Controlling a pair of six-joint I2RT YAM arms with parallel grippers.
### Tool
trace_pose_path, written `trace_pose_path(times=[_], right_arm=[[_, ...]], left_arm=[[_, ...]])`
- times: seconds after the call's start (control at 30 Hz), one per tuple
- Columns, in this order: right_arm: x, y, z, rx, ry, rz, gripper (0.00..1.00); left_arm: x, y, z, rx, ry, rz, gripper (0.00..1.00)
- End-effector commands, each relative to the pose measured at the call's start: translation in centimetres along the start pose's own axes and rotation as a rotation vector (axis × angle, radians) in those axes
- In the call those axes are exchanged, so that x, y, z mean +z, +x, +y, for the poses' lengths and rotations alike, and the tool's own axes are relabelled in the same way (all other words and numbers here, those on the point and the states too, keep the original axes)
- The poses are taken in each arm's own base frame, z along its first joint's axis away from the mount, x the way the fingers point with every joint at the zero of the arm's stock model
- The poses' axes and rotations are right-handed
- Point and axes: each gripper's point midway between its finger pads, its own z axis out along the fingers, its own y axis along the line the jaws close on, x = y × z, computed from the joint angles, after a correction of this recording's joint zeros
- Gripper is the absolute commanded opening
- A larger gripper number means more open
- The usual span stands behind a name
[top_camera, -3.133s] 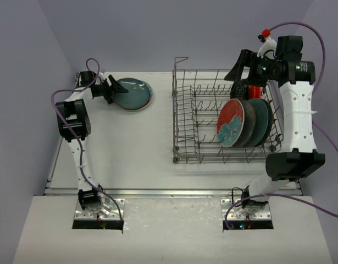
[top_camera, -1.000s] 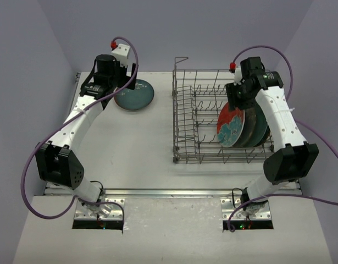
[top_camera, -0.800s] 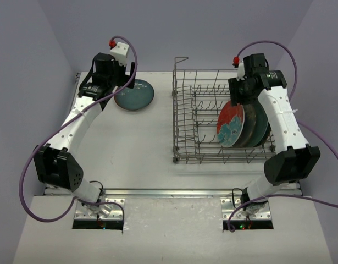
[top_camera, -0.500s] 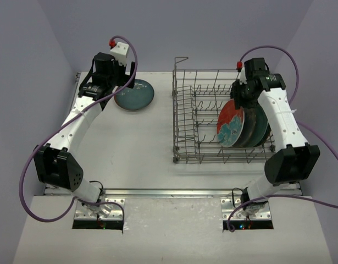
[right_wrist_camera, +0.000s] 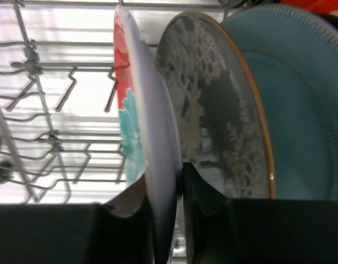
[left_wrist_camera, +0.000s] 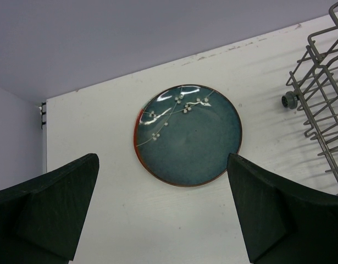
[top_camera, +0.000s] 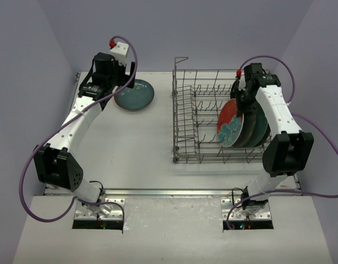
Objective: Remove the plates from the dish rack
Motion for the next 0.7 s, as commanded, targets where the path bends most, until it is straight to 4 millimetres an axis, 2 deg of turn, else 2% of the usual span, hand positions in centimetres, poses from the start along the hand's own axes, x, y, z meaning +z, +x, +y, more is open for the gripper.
trace_pose_path(times=[0.0,0.17,0.33,0.5,0.57,0.67], right_arm=[[-2.3,-1.0,1.6,0.045,-0.079,-0.049,0.0],[-7.1,-3.8,1.3,0.04,-0.069,-0.202,0.0],[-14.1,-7.9,1.6,0.007,-0.097,-0.433,0.0],[-19.0,-9.8,1.5,-0.074,-0.092,-0.635,0.0],[-20.7,-10.2,2.0,-0.107,-0.12,-0.708,0.0],[-23.8,-10.8,4.0,-0.171,-0.227,-0.846,0.0]], left_arm=[[-1.0,-2.1,0.4,-0.017,-0.017,-0.064,1.0],[-1.2,-2.3,0.2,-0.031,-0.007,-0.073,1.0],[-1.5,-3.0,-0.2,-0.046,0.017,-0.091,1.0],[-2.3,-4.4,-1.1,-0.068,0.08,-0.117,1.0],[-3.1,-5.4,-3.7,-0.068,0.246,-0.144,1.0],[-5.5,-6.8,-7.7,-0.057,0.508,-0.181,0.98]])
